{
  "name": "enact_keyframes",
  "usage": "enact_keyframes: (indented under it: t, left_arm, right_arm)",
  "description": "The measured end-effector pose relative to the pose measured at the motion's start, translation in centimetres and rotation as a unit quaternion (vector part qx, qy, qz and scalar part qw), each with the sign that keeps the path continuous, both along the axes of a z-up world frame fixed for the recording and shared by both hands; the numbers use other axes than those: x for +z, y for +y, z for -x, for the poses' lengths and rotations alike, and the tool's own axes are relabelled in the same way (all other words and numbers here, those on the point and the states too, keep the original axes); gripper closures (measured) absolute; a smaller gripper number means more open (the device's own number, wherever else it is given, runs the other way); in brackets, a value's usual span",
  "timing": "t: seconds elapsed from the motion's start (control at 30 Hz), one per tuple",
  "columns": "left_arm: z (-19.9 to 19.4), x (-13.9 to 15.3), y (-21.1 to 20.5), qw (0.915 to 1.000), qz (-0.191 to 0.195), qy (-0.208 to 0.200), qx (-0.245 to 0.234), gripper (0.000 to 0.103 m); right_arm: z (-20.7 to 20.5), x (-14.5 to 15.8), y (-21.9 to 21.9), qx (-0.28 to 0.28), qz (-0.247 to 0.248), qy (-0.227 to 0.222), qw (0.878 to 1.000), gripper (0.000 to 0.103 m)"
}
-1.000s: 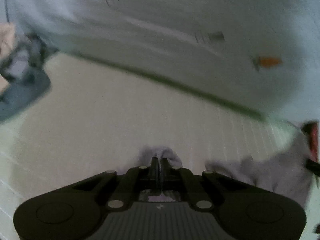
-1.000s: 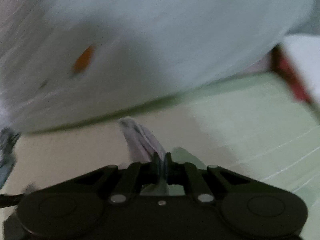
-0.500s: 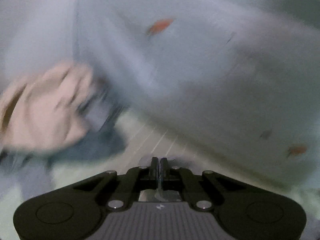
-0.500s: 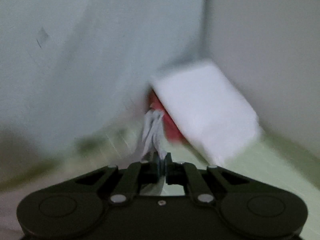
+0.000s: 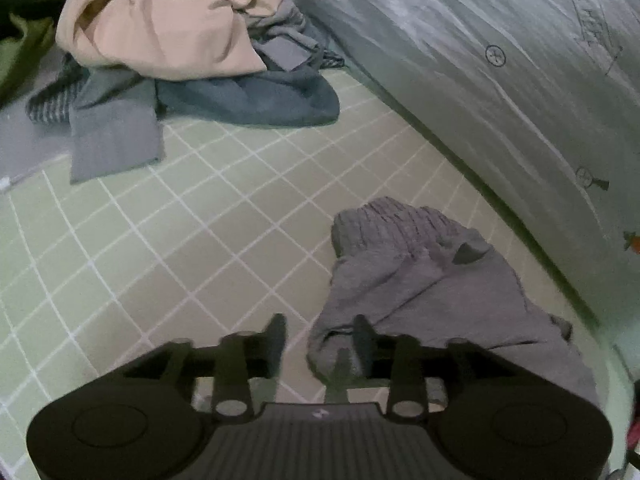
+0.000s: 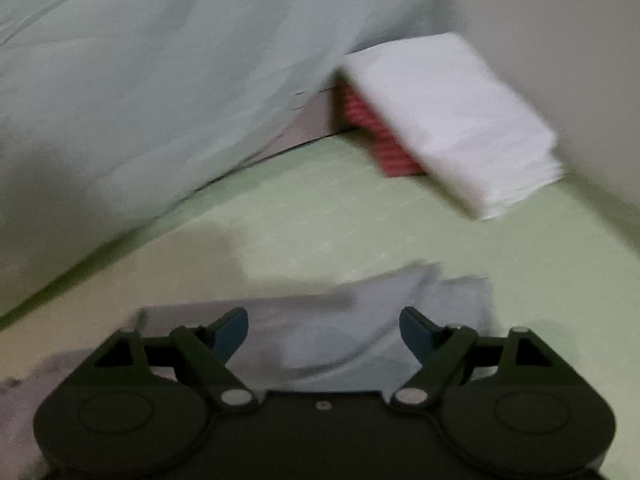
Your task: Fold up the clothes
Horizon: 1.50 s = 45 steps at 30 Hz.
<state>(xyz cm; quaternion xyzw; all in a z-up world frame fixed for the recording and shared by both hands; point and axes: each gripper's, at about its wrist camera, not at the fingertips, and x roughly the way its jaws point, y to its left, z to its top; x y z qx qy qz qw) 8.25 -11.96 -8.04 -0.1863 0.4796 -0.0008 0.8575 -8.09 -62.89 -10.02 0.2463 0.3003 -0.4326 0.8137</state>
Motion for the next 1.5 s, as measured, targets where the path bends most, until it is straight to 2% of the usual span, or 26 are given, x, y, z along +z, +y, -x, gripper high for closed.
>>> enact_keyframes:
  t: [0.07, 0.17, 0.27, 0.33, 0.4, 0.47, 0.53, 0.57, 0.6, 0.63, 0.67, 0.7, 0.93, 1.03, 1.17, 1.33, 1.43, 1.5]
  left_arm:
    - [-0.2, -0.4, -0.1, 0.9999, 0.010, 0.005, 0.002, 0.043]
    - [-1.3, -1.3, -0.6, 0.9996, 0.014, 0.024, 0.004, 0.037]
    - [-2.0, -2.0, -1.3, 0.9994, 0.001, 0.036, -0.003, 0.031]
    - [-2.4, -2.4, -1.7, 0.9991, -0.006, 0.040, -0.012, 0.031]
    - [-2.8, -2.8, -2.1, 0.9988, -0.010, 0.043, -0.018, 0.031]
    - [-3.1, -3.0, -2.5, 0.9987, -0.011, 0.045, -0.023, 0.032]
    - [-3.2, -3.1, -2.9, 0.9986, -0.018, 0.041, -0.028, 0.036]
    - [-3.3, -3.1, -3.0, 0.9986, -0.021, 0.038, -0.030, 0.046]
    - [-3.4, -3.1, -3.1, 0.9986, -0.024, 0.035, -0.032, 0.054]
    - [-3.5, -3.1, -3.1, 0.9985, -0.022, 0.035, -0.035, 0.074]
    - [-3.6, -3.2, -3.1, 0.9984, -0.020, 0.037, -0.036, 0.094]
    - [-3.6, -3.1, -3.0, 0.9985, -0.021, 0.036, -0.036, 0.097]
    - [-1.8, -0.3, -1.7, 0.9979, -0.040, -0.031, -0.039, 0.100]
    - [-0.3, 1.1, -0.4, 0.9964, -0.053, -0.055, -0.036, 0.101]
    - [2.4, 2.1, 1.8, 0.9937, -0.084, -0.065, -0.035, 0.100]
    - [6.0, 1.3, 5.7, 0.9935, -0.110, -0.029, -0.008, 0.100]
    - [7.7, 0.3, 7.7, 0.9953, -0.096, -0.002, 0.009, 0.100]
    - [8.1, 0.1, 8.6, 0.9963, -0.085, 0.001, 0.014, 0.094]
  right_arm:
    - [-1.8, -1.0, -0.7, -0.001, -0.041, -0.009, 0.999, 0.018]
    - [-4.4, -2.8, -2.1, -0.012, -0.099, -0.008, 0.995, 0.018]
    - [-6.0, -3.7, -2.2, -0.020, -0.112, 0.015, 0.993, 0.018]
    - [-7.1, -4.2, -2.2, -0.026, -0.121, 0.030, 0.992, 0.012]
    - [-8.1, -4.7, -2.2, -0.030, -0.127, 0.047, 0.990, 0.012]
    - [-8.7, -4.7, -1.8, -0.023, -0.109, 0.067, 0.991, 0.018]
    - [-9.1, -4.5, -1.6, -0.006, -0.087, 0.084, 0.993, 0.057]
    - [-9.2, -4.3, -1.5, 0.004, -0.077, 0.091, 0.993, 0.069]
    - [-9.0, -4.2, -1.5, 0.010, -0.071, 0.093, 0.993, 0.088]
    - [-8.7, -4.1, -1.5, 0.014, -0.067, 0.091, 0.993, 0.102]
    - [-8.0, -3.8, -1.6, 0.014, -0.067, 0.079, 0.995, 0.102]
    - [-7.1, -3.3, -1.5, 0.011, -0.062, 0.067, 0.996, 0.102]
    - [0.9, 2.2, 2.5, -0.002, 0.035, 0.034, 0.999, 0.102]
    - [5.4, 3.4, 4.3, -0.015, 0.053, 0.042, 0.998, 0.102]
    - [10.0, 1.4, 6.3, -0.017, 0.019, 0.082, 0.996, 0.102]
    - [13.7, -2.4, 9.6, 0.010, -0.038, 0.134, 0.990, 0.102]
    - [14.6, -3.5, 10.9, 0.036, -0.056, 0.131, 0.989, 0.102]
    - [14.3, -3.2, 11.0, 0.043, -0.057, 0.121, 0.990, 0.102]
